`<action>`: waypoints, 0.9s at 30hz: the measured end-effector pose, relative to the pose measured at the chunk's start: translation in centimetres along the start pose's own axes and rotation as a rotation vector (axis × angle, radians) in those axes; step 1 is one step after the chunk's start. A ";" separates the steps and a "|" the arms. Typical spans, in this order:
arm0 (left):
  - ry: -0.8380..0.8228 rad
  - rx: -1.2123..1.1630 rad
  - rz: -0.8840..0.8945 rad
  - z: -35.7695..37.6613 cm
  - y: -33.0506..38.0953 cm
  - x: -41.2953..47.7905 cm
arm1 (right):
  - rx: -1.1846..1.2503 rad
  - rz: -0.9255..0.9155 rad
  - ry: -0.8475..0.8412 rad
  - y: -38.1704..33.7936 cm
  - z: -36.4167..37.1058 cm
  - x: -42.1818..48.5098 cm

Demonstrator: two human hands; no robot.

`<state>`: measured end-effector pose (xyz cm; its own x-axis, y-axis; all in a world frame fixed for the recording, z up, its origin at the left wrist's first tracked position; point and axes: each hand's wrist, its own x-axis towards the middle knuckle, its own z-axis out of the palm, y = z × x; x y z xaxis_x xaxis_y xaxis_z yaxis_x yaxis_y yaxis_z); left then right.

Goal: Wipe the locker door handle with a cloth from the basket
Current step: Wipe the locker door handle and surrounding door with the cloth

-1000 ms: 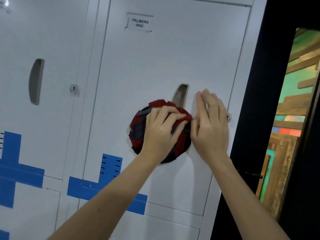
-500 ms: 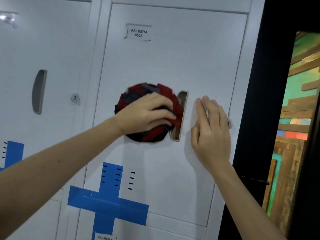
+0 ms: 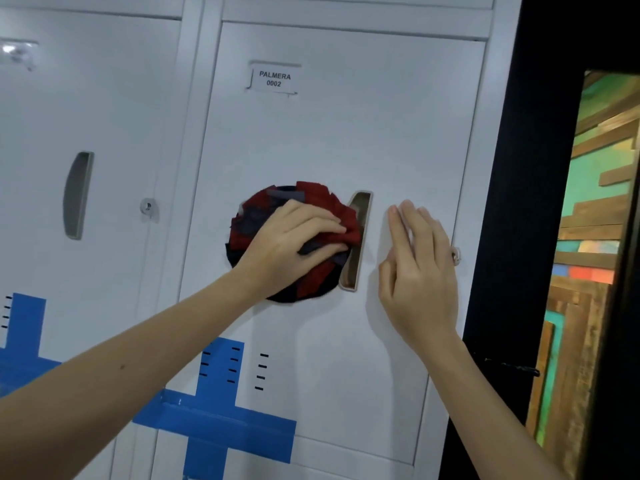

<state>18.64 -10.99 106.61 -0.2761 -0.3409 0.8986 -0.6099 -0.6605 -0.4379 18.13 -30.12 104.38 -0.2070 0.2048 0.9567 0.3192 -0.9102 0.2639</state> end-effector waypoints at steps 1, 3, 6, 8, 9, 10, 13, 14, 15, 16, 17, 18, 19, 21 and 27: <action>0.011 -0.003 -0.008 0.0 -0.1 0.5 | -0.001 -0.001 -0.002 0.0 0.0 0.0; 0.055 -0.020 -0.048 0.2 -0.1 2.6 | 0.005 -0.001 -0.004 0.0 0.0 0.0; 0.091 -0.027 -0.091 0.9 0.0 4.8 | 0.009 0.005 0.001 0.0 0.0 0.0; 0.074 -0.029 -0.085 1.0 0.0 4.6 | 0.009 0.004 0.000 0.0 0.0 0.0; 0.060 -0.034 -0.075 0.8 0.1 4.0 | 0.009 0.004 0.001 0.0 0.0 0.0; 0.044 -0.037 -0.061 0.6 0.1 3.1 | 0.008 0.004 0.004 0.0 0.0 0.0; -0.005 -0.040 -0.021 -0.2 0.2 0.2 | 0.002 -0.005 -0.002 0.0 0.0 -0.1; -0.018 -0.041 -0.012 -0.3 0.1 -0.1 | -0.001 -0.006 -0.005 0.0 0.0 -0.1; -0.024 -0.040 -0.010 -0.4 0.0 0.1 | -0.003 -0.007 -0.007 0.0 0.0 0.0; -0.028 -0.041 -0.015 -0.4 -0.2 0.8 | -0.004 -0.008 -0.007 0.0 0.0 -0.1; -0.026 -0.046 -0.026 -0.3 -0.3 1.8 | -0.008 -0.008 -0.005 0.0 0.0 -0.1; -0.019 -0.049 -0.037 -0.1 -0.4 2.9 | -0.012 -0.007 -0.005 0.0 0.0 0.0; -0.011 -0.051 -0.045 0.0 -0.5 3.9 | -0.014 -0.007 -0.007 0.0 0.0 0.0; -0.008 -0.051 -0.058 0.3 -0.5 5.0 | -0.010 -0.004 -0.018 0.0 0.0 0.0; 0.136 0.007 -0.181 1.1 1.3 0.6 | 0.004 -0.004 -0.016 0.0 0.0 -0.1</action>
<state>18.51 -12.75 106.57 -0.2606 -0.1237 0.9575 -0.6532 -0.7077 -0.2692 18.19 -30.14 104.26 -0.1936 0.2142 0.9574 0.3218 -0.9080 0.2682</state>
